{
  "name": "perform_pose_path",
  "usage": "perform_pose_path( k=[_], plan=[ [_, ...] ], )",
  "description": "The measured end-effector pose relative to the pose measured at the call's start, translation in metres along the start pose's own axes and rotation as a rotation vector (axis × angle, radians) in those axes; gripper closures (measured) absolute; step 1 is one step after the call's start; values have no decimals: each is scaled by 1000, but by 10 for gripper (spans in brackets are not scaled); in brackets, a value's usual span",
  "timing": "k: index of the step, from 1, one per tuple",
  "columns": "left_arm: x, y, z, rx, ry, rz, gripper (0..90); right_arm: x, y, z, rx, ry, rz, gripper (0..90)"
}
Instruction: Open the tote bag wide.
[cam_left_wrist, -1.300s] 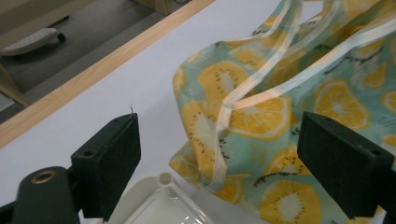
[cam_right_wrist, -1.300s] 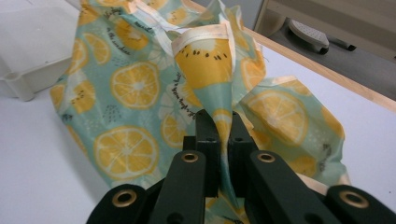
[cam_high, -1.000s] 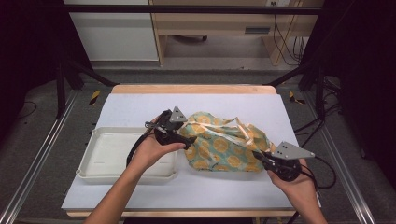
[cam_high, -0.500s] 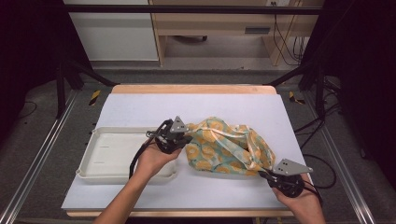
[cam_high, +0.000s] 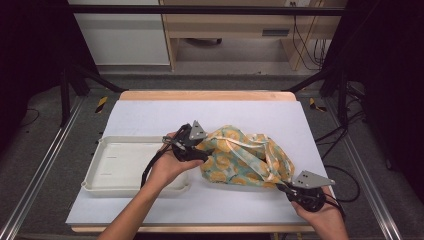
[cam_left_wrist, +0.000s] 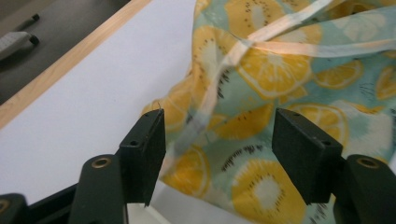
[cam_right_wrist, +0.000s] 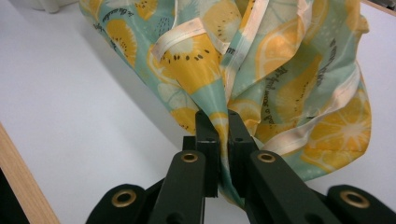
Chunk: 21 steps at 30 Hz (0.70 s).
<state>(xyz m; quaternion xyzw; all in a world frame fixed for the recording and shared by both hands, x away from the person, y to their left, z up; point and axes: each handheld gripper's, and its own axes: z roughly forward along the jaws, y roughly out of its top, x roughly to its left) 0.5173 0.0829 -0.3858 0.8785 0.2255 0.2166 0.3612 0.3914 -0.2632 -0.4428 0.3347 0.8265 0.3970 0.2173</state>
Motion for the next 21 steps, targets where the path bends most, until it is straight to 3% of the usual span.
perform_pose_path(
  k=[3,4,6,7,9,12,13,14,15,16,18,19,20,21],
  plan=[
    [-1,3,8,19,-21,15,341,0,-1,0,0,7,2,876],
    [-3,5,15,29,-59,14,399,0,-2,0,1,7,4,876],
    [-4,5,17,41,-64,19,499,-1,-2,0,0,9,7,876],
    [-7,5,20,83,-68,43,633,-2,-2,0,0,7,11,874],
    [-10,3,19,94,-59,56,777,-3,-2,-1,-8,7,17,864],
    [-12,0,12,73,-45,54,847,-4,-1,-2,-14,5,22,828],
    [-13,-1,7,60,-40,52,867,-6,0,-4,-25,3,35,719],
    [-14,-2,2,48,-38,49,867,-6,0,-4,-25,3,35,719],
    [-17,-6,-9,28,-32,55,869,-7,3,-6,-34,-3,43,586],
    [-17,-6,-9,28,-32,55,870,-7,3,-6,-34,-3,43,586],
    [-20,-10,-18,10,-33,56,871,-6,8,-7,-44,-4,57,462],
    [-22,-12,-24,9,-37,61,875,-5,13,-8,-58,-16,48,347],
    [-22,-12,-24,9,-37,61,876,-5,13,-8,-58,-16,48,347],
    [-23,-14,-27,11,-39,69,879,-4,21,-8,-64,-9,53,245]
  ],
)
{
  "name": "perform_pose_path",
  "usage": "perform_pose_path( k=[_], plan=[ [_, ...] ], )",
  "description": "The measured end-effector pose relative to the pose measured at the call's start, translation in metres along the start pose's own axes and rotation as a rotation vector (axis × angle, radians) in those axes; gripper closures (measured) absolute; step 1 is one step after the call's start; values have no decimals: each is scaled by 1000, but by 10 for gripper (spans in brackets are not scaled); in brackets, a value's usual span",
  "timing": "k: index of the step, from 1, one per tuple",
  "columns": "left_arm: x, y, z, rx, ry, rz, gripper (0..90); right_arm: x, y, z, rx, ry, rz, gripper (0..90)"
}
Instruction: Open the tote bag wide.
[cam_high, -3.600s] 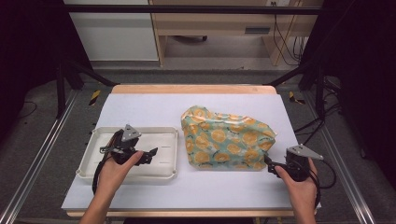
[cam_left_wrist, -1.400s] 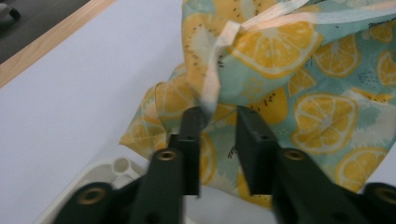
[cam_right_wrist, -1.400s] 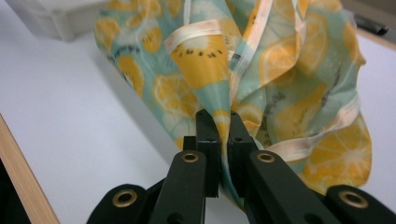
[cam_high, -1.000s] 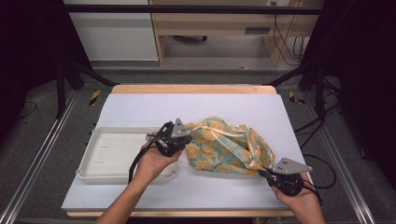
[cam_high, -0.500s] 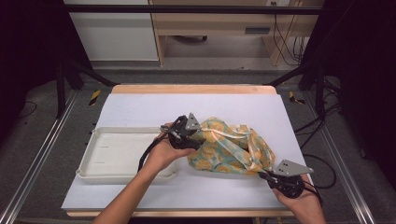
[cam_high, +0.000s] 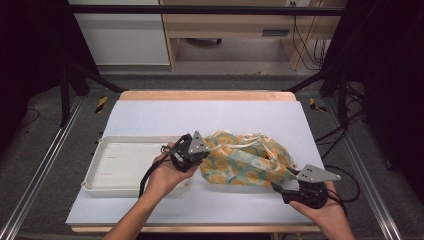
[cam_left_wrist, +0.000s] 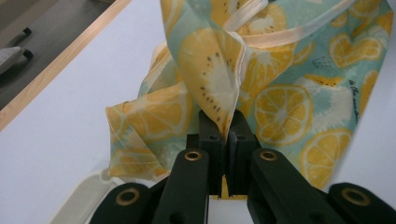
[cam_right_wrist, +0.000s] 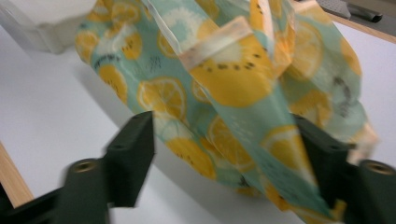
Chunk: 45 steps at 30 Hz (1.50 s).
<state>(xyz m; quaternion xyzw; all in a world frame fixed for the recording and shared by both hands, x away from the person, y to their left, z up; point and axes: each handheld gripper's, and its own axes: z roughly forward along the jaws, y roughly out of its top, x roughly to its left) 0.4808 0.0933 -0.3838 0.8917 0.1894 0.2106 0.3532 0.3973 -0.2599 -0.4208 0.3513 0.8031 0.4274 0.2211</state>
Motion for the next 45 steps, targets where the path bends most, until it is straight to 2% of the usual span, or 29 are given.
perform_pose_path(
  k=[1,3,4,6,8,9,11,13,15,16,19,20,22,23,25,26,28,31,33,34,35,36,37,38,40,41,42,43,45],
  plan=[
    [0,0,0,0,0,0,879,0,0,0,0,0,0,245],
    [-1,-1,-1,3,0,1,880,2,9,0,-11,6,-6,177],
    [-1,-1,-3,4,-1,-1,885,3,20,1,-14,16,0,145],
    [-1,-1,-3,5,-6,0,887,3,25,1,-17,16,-7,139],
    [-3,-1,-4,0,-13,5,889,0,43,2,-18,27,-24,115],
    [-3,-1,-4,0,-13,5,889,0,43,2,-18,27,-24,115],
    [-5,-1,-4,-3,-19,7,889,-3,65,6,-9,20,-50,129],
    [-7,0,-4,-8,-24,8,889,-5,72,8,-1,6,-60,163],
    [-8,1,-4,-10,-31,14,889,-11,84,17,28,-20,-79,229],
    [-10,2,-4,-11,-34,18,890,-19,94,31,80,-35,-88,287],
    [-11,2,-6,-7,-37,24,890,-27,98,45,124,-46,-90,339],
    [-12,1,-7,-11,-40,21,890,-35,99,59,166,-51,-88,416],
    [-13,0,-9,-15,-49,17,890,-39,97,72,208,-51,-85,488],
    [-13,-2,-11,-18,-58,14,889,-40,96,75,224,-48,-82,603],
    [-14,-4,-12,-6,-57,24,889,-39,95,77,212,-37,-82,749],
    [-14,-4,-12,-6,-57,24,889,-37,95,76,194,-27,-81,828],
    [-14,-7,-10,-2,-51,20,889,-31,96,66,146,-27,-78,885],
    [-11,-8,-6,1,-27,13,889,-16,94,43,66,-20,-76,899],
    [-8,-9,-2,2,12,12,890,-4,88,25,4,10,-79,900],
    [-8,-9,-2,2,12,12,890,-4,88,25,4,10,-79,900],
    [-6,-9,0,3,29,7,890,2,84,17,-20,22,-79,900],
    [-2,-9,3,-5,57,-13,890,15,72,4,-54,53,-83,900],
    [-2,-9,3,-5,57,-13,890,15,72,4,-54,53,-83,900],
    [0,-9,6,-22,84,-36,890,31,58,-3,-74,94,-98,900],
    [1,-9,7,-34,96,-53,891,37,52,-4,-69,103,-106,900],
    [2,-9,6,-41,108,-59,891,49,38,-3,-45,135,-118,900],
    [3,-8,6,-54,119,-71,892,49,38,-3,-45,135,-118,900],
    [4,-8,5,-73,147,-82,892,57,24,1,-11,142,-121,900],
    [5,-8,3,-87,155,-91,892,59,17,4,5,156,-113,900]
  ],
)
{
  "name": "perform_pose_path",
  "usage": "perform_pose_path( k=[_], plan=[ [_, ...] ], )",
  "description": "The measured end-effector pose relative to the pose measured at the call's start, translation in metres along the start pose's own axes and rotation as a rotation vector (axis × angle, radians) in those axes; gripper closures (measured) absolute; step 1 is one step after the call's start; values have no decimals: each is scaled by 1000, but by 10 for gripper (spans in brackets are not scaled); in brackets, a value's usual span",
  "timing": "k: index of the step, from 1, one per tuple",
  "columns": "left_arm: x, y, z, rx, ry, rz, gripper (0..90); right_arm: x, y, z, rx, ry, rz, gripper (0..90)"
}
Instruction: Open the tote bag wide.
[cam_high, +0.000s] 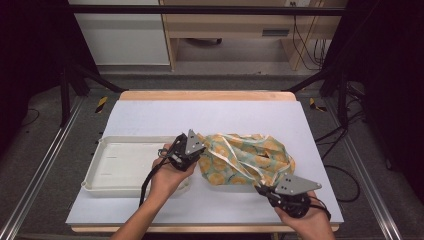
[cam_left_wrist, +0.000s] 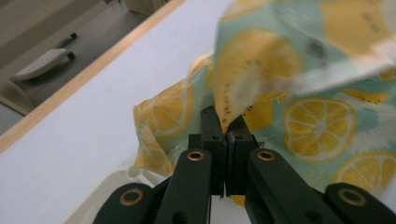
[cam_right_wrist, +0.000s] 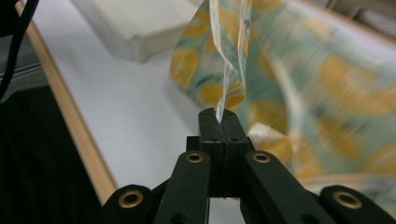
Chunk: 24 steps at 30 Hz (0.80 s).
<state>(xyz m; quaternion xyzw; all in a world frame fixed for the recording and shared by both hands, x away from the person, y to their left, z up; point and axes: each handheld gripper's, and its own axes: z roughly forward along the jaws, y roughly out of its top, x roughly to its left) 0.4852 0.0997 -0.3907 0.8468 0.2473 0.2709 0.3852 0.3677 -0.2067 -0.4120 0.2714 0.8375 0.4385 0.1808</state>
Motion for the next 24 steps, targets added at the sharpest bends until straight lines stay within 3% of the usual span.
perform_pose_path(
  k=[2,5,7,8,9,11,14,20,24],
  plan=[
    [0,-2,-4,-30,-12,-17,892,-1,-19,12,59,-8,17,900],
    [-3,-4,-5,-23,-18,-2,891,-4,-26,16,61,-15,34,899],
    [-6,-5,-8,-24,-34,12,890,-7,-26,15,49,-29,31,675],
    [-6,-6,-9,-23,-38,19,889,-8,-25,14,48,-39,34,604],
    [-6,-6,-9,-23,-38,19,889,-8,-25,14,48,-39,34,604],
    [-8,-8,-11,-22,-33,32,889,-8,-22,10,45,-51,33,466],
    [-10,-12,-13,-18,-52,41,889,-9,-17,-4,3,-53,25,344],
    [-19,-21,-18,-5,-88,64,889,-18,-7,-22,-48,-68,25,295],
    [-28,-28,-26,-2,-118,86,888,-39,4,-20,-35,-90,27,320]
  ],
)
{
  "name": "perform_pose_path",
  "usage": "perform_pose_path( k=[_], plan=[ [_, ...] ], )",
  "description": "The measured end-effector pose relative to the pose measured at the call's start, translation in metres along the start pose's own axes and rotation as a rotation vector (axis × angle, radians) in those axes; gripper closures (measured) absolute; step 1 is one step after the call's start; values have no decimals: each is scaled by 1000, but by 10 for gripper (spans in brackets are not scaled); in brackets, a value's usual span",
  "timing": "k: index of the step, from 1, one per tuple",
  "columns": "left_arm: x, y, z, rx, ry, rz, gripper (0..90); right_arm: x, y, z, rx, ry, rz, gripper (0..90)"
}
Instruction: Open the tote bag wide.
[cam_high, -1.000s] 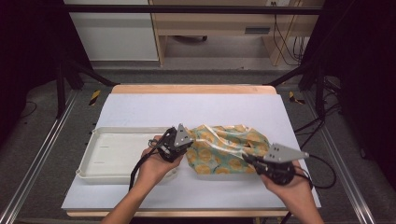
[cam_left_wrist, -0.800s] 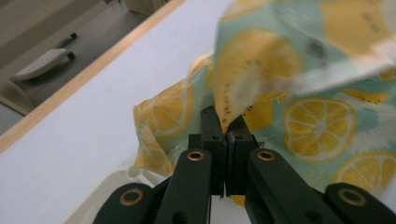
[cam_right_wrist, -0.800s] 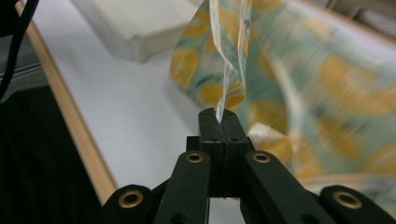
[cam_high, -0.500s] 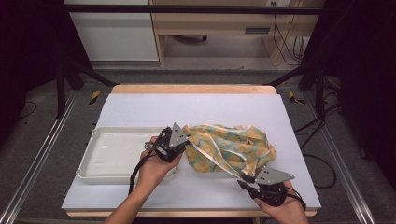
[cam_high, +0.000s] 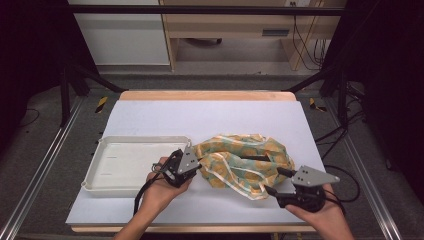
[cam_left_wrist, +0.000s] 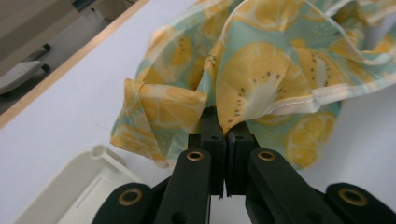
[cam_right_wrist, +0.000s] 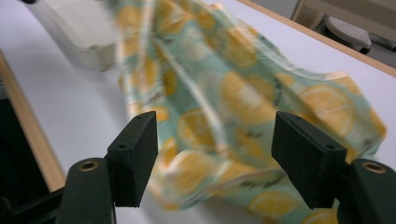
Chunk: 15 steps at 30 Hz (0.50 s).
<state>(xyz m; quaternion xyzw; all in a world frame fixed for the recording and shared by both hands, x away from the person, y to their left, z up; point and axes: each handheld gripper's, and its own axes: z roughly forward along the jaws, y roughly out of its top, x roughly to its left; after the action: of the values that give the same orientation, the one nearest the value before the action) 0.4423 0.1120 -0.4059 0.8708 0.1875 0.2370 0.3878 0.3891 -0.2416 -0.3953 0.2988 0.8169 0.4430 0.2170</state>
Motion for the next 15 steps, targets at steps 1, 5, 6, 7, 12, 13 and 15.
perform_pose_path(
  k=[1,5,6,7,12,13,15],
  plan=[
    [-2,-1,-2,1,-7,4,888,-6,2,5,9,6,2,322],
    [-9,-7,-11,0,-29,13,889,-26,8,29,63,24,-9,303],
    [-11,-10,-13,-1,-32,10,889,-29,7,40,94,67,-18,302],
    [-12,-13,-14,0,-34,6,889,-29,6,42,114,79,-30,321],
    [-10,-22,-12,9,-43,-14,888,-28,-1,44,189,96,-84,707],
    [-9,-24,-12,10,-45,-17,870,-27,-2,38,166,103,-73,818],
    [-9,-25,-13,9,-35,-22,799,-26,-1,31,142,93,-73,873]
  ],
)
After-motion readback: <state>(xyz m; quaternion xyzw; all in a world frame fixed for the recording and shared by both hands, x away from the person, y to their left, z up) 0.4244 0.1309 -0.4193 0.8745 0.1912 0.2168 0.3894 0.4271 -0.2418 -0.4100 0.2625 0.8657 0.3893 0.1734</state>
